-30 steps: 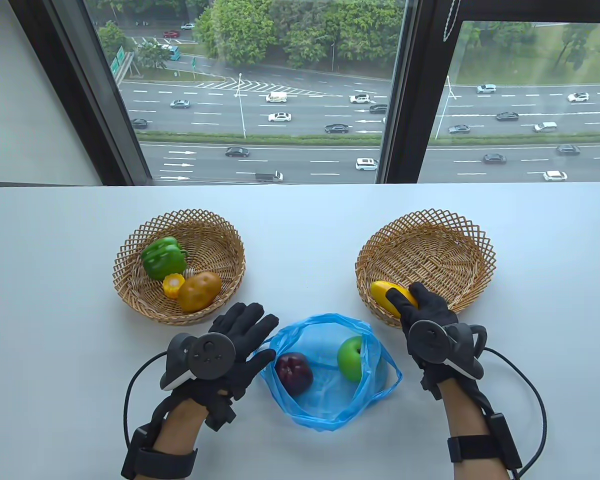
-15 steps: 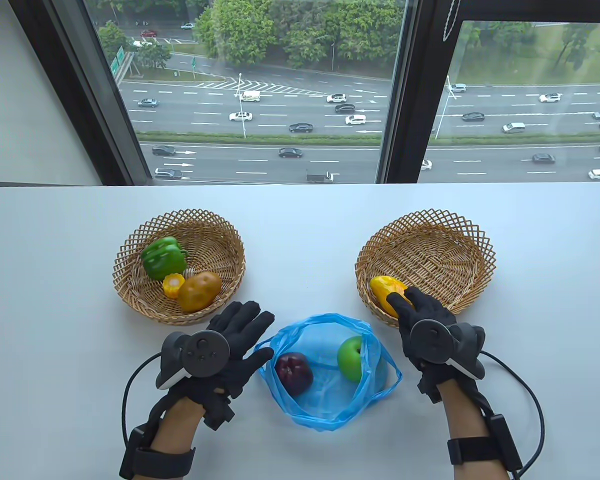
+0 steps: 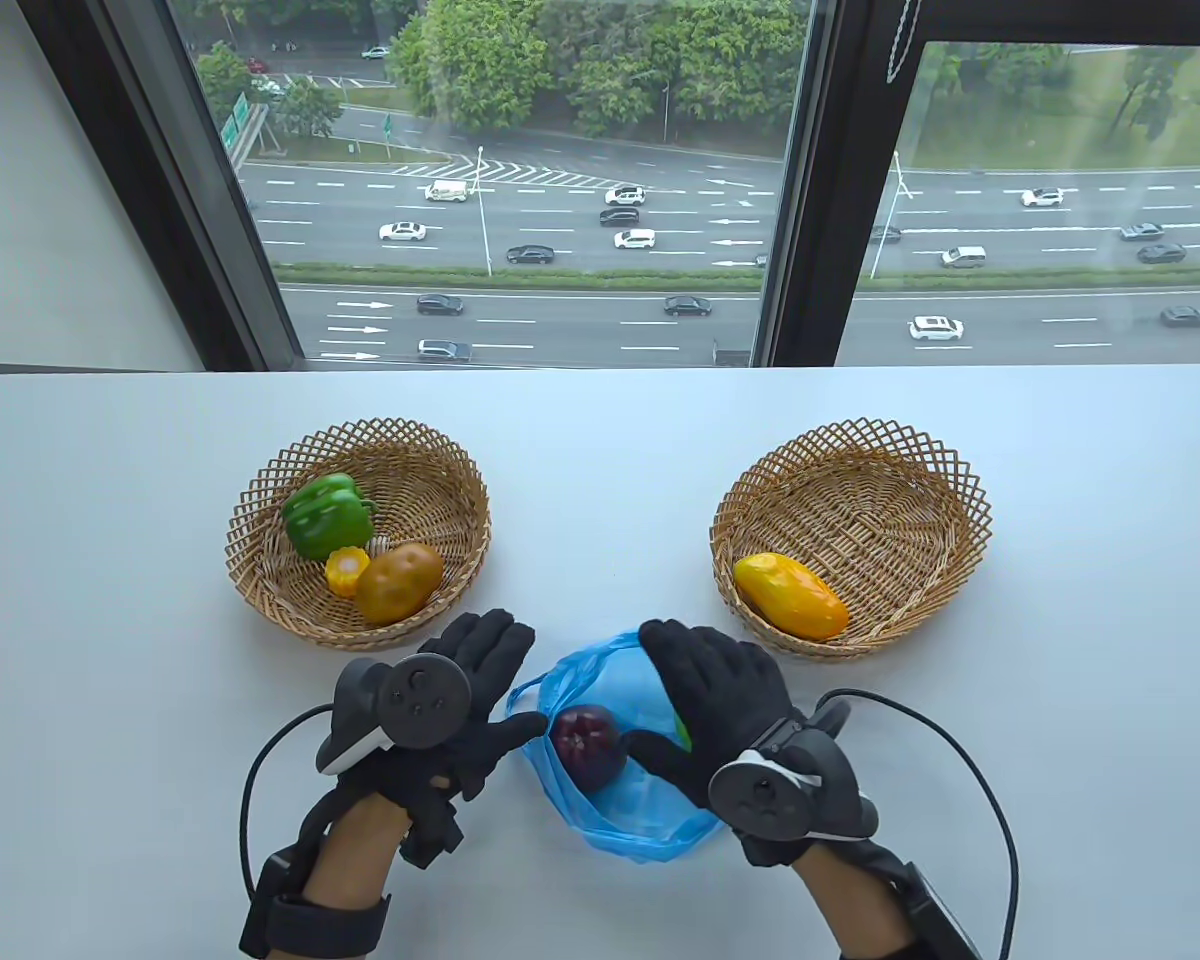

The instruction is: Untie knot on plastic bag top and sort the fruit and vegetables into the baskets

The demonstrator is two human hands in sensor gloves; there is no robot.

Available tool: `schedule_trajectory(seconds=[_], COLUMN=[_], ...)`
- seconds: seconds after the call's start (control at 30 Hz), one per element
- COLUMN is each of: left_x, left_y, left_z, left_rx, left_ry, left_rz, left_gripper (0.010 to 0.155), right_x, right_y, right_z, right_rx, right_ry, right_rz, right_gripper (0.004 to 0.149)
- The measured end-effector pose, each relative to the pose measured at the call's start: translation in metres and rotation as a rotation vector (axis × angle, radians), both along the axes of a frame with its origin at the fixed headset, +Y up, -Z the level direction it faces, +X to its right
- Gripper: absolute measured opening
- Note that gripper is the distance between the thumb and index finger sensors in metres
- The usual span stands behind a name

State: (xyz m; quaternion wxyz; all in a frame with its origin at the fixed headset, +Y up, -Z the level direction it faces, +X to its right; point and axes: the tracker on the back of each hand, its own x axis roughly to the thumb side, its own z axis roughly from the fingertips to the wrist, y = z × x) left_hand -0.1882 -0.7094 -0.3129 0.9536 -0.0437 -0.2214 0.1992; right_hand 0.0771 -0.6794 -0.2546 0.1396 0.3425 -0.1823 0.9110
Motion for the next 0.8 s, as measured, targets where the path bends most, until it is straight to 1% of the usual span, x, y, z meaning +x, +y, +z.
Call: schedule_trajectory(seconds=[0.07, 0.2, 0.33, 0.47, 0.57, 0.63, 0.67, 0.73, 0.8], left_x=[-0.002, -0.008, -0.009, -0.008, -0.010, -0.011, -0.011, -0.010, -0.010], left_y=[0.000, 0.004, 0.004, 0.003, 0.004, 0.004, 0.004, 0.004, 0.003], left_z=[-0.001, -0.001, -0.001, -0.002, -0.002, -0.002, -0.002, -0.002, -0.002], left_rx=[0.008, 0.057, 0.073, 0.067, 0.068, 0.066, 0.066, 0.064, 0.064], left_ry=[0.013, 0.047, 0.050, 0.045, 0.050, 0.053, 0.053, 0.051, 0.048], left_rz=[0.014, 0.058, 0.065, 0.074, 0.075, 0.077, 0.077, 0.076, 0.073], left_gripper=[0.088, 0.085, 0.084, 0.086, 0.087, 0.087, 0.087, 0.087, 0.088], right_x=[-0.015, -0.037, -0.049, -0.049, -0.046, -0.043, -0.043, -0.043, -0.043], right_y=[-0.006, -0.020, -0.030, -0.035, -0.032, -0.030, -0.031, -0.032, -0.033], right_z=[0.003, 0.004, 0.002, 0.001, 0.002, 0.003, 0.003, 0.003, 0.003], right_rx=[-0.031, -0.075, -0.112, -0.142, -0.091, -0.086, -0.090, -0.102, -0.094], right_ry=[0.040, 0.070, 0.087, 0.095, 0.073, 0.046, 0.042, 0.035, 0.026], right_rz=[0.074, 0.251, 0.319, 0.345, 0.332, 0.374, 0.396, 0.432, 0.436], right_gripper=[0.091, 0.083, 0.075, 0.068, 0.074, 0.081, 0.082, 0.080, 0.082])
